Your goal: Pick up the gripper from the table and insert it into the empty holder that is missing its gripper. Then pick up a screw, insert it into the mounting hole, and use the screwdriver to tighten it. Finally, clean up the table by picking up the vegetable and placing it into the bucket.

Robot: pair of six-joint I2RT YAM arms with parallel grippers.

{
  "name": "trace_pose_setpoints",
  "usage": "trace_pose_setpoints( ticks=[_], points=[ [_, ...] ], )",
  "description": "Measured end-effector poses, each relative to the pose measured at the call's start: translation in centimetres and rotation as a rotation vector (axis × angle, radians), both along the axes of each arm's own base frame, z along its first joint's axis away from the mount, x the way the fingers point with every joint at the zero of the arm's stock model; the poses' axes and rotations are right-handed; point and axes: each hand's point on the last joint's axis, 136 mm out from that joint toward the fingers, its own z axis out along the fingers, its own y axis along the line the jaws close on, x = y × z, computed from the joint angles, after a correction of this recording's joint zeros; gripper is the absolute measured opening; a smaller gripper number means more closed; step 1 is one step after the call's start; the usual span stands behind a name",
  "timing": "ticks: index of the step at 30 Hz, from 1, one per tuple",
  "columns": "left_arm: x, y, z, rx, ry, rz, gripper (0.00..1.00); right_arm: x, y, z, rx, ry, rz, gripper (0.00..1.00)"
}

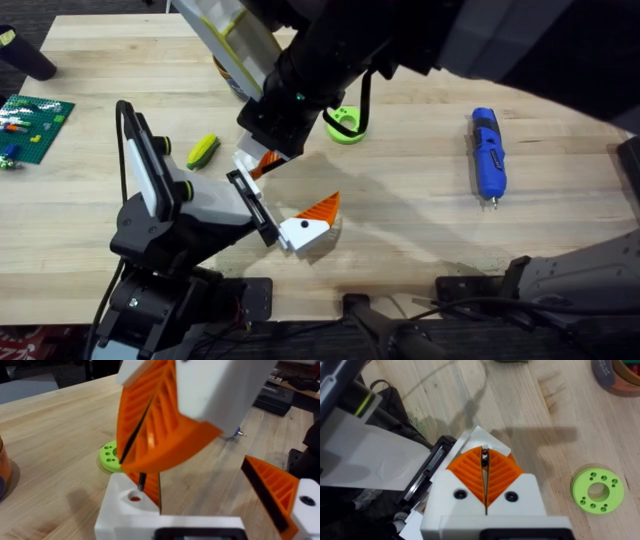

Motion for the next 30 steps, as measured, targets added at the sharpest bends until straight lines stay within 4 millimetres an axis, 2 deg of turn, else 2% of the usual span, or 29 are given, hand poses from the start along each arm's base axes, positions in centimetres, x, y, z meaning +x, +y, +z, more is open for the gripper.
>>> trace_pose_setpoints(
  ticks=[30],
  points=[
    [0.00, 0.00, 0.00, -0.002, 0.003, 0.000, 0.986, 0.31, 0.41, 0.28, 0.020, -0.014, -0.001, 0.011]
  ],
)
